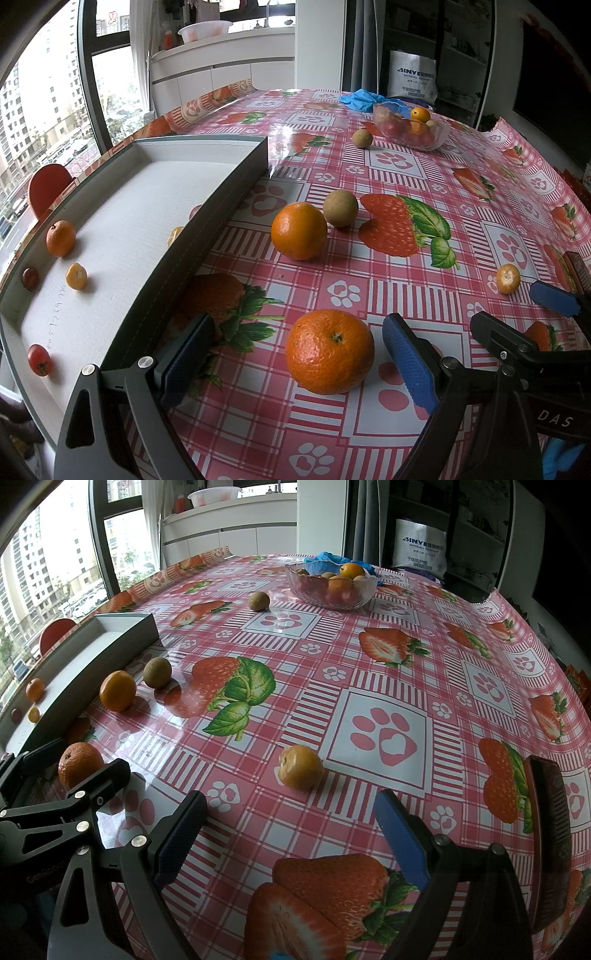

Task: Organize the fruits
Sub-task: 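Close the right gripper on the yellow cherry tomato while the left gripper closes on the mandarin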

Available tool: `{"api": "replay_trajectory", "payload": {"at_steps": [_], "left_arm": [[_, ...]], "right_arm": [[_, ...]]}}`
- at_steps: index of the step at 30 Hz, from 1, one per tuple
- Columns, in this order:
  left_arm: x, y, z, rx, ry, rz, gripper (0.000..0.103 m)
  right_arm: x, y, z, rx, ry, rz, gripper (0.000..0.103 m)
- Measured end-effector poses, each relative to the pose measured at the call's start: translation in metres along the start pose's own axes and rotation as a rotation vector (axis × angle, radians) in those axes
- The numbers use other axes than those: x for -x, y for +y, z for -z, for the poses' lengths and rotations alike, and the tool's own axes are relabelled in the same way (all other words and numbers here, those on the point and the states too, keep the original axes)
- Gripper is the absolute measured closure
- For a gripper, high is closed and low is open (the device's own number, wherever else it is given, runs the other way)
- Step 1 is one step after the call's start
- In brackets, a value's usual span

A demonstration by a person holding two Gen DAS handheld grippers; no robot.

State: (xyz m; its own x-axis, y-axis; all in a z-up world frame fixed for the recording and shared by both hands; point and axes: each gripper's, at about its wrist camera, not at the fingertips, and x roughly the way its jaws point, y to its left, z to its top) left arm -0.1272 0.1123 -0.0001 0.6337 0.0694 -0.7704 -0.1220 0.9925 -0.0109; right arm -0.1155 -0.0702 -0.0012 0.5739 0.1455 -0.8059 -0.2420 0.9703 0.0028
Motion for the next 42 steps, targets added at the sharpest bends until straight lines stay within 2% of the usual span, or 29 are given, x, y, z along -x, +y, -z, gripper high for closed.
{"api": "replay_trajectory", "payload": {"at_steps": [8, 10, 22, 25, 27, 28, 30, 31, 33, 35, 36, 42], "left_arm": [[0.000, 0.000, 0.000, 0.000, 0.000, 0.000, 0.010], [0.000, 0.000, 0.000, 0.000, 0.000, 0.000, 0.010], [0.000, 0.002, -0.001, 0.003, 0.008, -0.007, 0.010], [0.000, 0.002, -0.003, 0.000, 0.031, -0.010, 0.010], [0.000, 0.000, -0.004, -0.007, 0.051, -0.008, 0.010], [0.000, 0.000, -0.005, -0.013, 0.059, -0.006, 0.011], [0.001, -0.002, -0.005, -0.021, 0.070, 0.013, 0.018], [0.001, -0.004, -0.006, -0.030, 0.076, 0.013, 0.021], [0.003, -0.009, -0.008, -0.049, 0.082, 0.033, 0.032], [0.005, -0.015, -0.009, -0.088, 0.085, 0.061, 0.056], [0.006, -0.018, -0.009, -0.103, 0.085, 0.064, 0.061], [0.010, -0.018, -0.008, -0.106, 0.098, 0.101, 0.063]], "right_arm": [[-0.001, 0.000, 0.000, -0.002, 0.002, 0.001, 0.008], [-0.004, -0.005, 0.001, -0.030, 0.025, 0.010, 0.000], [-0.007, -0.007, -0.005, -0.015, 0.046, 0.003, 0.001], [-0.002, -0.010, -0.008, -0.023, 0.034, 0.001, 0.014], [0.001, -0.012, -0.009, -0.026, 0.019, 0.003, 0.042], [0.003, -0.013, -0.009, -0.027, 0.015, -0.005, 0.051], [0.005, -0.018, -0.009, -0.045, 0.014, -0.044, 0.086], [0.007, -0.024, -0.008, -0.078, 0.014, -0.087, 0.090], [0.012, -0.035, -0.006, -0.135, 0.003, -0.155, 0.091], [0.017, -0.045, -0.005, -0.178, -0.007, -0.195, 0.091], [0.020, -0.051, -0.003, -0.200, -0.010, -0.217, 0.091], [0.027, -0.067, -0.004, -0.232, -0.009, -0.212, 0.091]]}}
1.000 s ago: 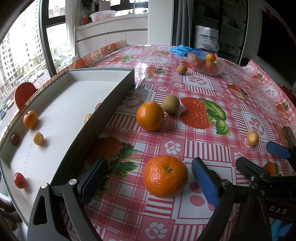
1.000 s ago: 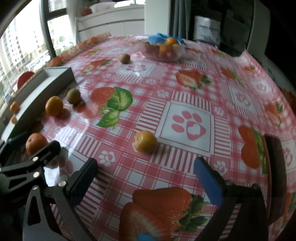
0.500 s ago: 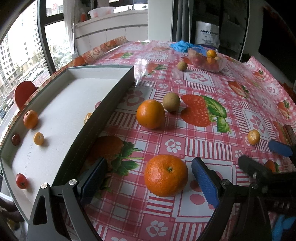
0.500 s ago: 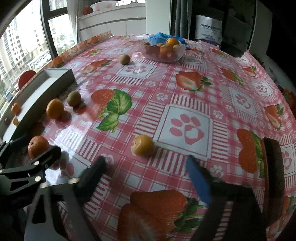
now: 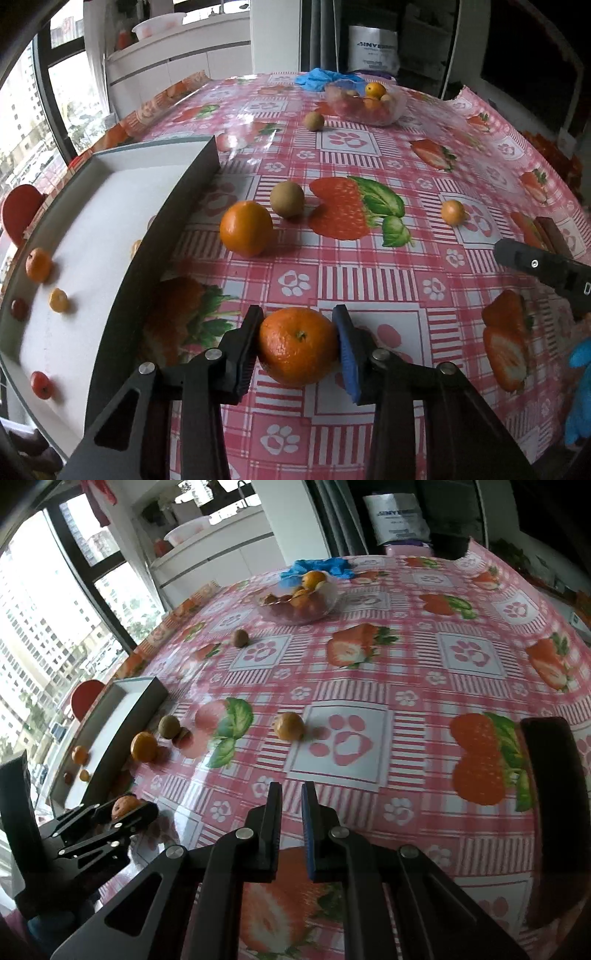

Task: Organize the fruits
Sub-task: 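Close the right gripper on the yellow cherry tomato while the left gripper closes on the mandarin, then lift both held fruits and carry them over the white tray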

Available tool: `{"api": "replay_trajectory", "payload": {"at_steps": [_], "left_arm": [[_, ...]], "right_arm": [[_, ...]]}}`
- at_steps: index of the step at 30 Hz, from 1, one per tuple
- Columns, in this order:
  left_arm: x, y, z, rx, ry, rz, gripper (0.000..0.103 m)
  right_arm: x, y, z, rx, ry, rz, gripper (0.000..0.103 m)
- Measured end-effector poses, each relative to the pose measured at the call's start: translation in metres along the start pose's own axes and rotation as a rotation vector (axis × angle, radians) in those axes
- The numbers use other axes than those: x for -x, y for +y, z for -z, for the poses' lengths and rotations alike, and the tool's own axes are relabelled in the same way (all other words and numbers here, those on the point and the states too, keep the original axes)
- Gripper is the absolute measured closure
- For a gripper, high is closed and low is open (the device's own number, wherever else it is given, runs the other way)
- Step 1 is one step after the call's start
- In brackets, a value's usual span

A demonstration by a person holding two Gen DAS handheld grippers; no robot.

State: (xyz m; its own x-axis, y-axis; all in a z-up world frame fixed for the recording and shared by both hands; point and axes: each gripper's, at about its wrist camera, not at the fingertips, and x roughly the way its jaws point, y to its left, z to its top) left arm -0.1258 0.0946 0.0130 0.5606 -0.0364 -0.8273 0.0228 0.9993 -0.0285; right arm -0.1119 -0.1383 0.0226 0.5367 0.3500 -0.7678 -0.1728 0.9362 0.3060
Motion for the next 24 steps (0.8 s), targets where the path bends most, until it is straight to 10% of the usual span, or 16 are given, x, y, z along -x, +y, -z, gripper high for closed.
{"api": "replay_trajectory", "payload": {"at_steps": [4, 6, 8, 19, 24], "left_arm": [[0.004, 0.006, 0.001, 0.020, -0.003, 0.008, 0.063], [0.004, 0.008, 0.001, 0.026, -0.002, 0.001, 0.063], [0.005, 0.011, 0.001, 0.034, -0.001, -0.004, 0.063], [0.005, 0.021, 0.003, 0.055, 0.012, -0.007, 0.063], [0.005, 0.025, 0.002, 0.062, 0.015, 0.001, 0.063]], "right_arm": [[-0.013, 0.001, -0.013, 0.012, 0.045, 0.025, 0.080], [-0.019, 0.004, -0.022, 0.022, 0.036, 0.044, 0.039], [-0.024, 0.011, -0.029, 0.053, 0.021, 0.059, 0.029], [-0.085, 0.049, -0.066, 0.160, 0.057, 0.123, 0.041], [-0.092, 0.050, -0.072, 0.166, 0.027, 0.166, 0.079]]}}
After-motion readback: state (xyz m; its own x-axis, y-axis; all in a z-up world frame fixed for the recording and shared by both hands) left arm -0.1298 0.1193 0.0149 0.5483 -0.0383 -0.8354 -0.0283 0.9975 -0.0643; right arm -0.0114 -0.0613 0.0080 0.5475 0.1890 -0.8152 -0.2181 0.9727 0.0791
